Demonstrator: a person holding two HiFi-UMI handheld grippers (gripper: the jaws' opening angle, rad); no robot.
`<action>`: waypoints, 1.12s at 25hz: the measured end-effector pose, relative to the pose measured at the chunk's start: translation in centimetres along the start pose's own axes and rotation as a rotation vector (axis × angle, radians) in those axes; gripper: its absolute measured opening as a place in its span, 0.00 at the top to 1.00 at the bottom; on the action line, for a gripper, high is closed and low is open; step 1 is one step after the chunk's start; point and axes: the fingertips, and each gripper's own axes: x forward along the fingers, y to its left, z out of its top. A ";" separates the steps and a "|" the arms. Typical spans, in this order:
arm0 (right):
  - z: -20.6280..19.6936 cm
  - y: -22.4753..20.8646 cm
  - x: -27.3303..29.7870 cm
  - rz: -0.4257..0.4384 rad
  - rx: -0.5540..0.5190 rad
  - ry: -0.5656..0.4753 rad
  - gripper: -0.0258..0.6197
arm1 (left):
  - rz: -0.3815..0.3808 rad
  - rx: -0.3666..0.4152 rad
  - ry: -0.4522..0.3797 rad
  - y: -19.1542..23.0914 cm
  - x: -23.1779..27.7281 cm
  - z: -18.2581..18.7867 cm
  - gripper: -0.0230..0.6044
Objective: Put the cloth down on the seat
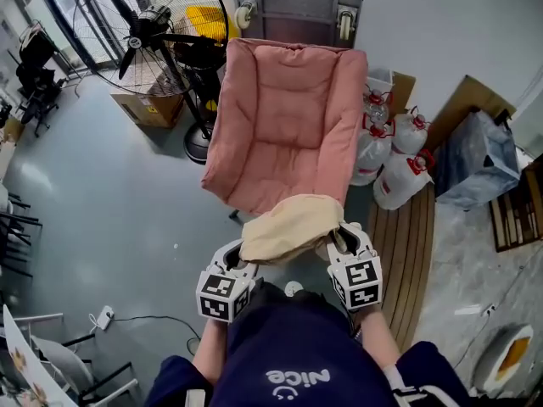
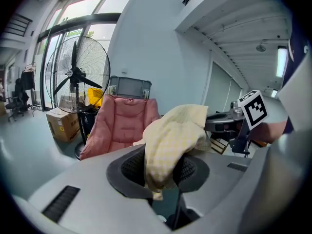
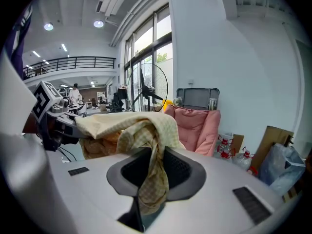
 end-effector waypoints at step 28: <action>8.8 -2.9 19.3 -0.161 0.087 0.064 0.81 | -0.176 0.092 0.058 18.6 14.1 9.8 0.78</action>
